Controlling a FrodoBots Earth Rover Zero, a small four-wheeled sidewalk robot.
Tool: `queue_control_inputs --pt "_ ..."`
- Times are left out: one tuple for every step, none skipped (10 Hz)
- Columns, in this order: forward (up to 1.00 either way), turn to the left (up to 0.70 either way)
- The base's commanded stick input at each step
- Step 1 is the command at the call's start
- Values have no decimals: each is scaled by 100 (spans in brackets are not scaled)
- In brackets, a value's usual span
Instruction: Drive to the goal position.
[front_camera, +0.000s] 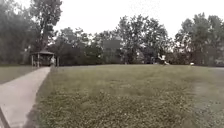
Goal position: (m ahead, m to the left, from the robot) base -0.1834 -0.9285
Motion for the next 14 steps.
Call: queue_control_inputs --pt "0 70" --pt "0 70" --pt "0 70" --pt "0 70" --pt "0 70" --pt "0 70" --pt "0 70" --pt "0 70" --pt "0 70" --pt "0 70" --pt "0 70" --pt "0 70" --pt "0 70" --pt "0 70"
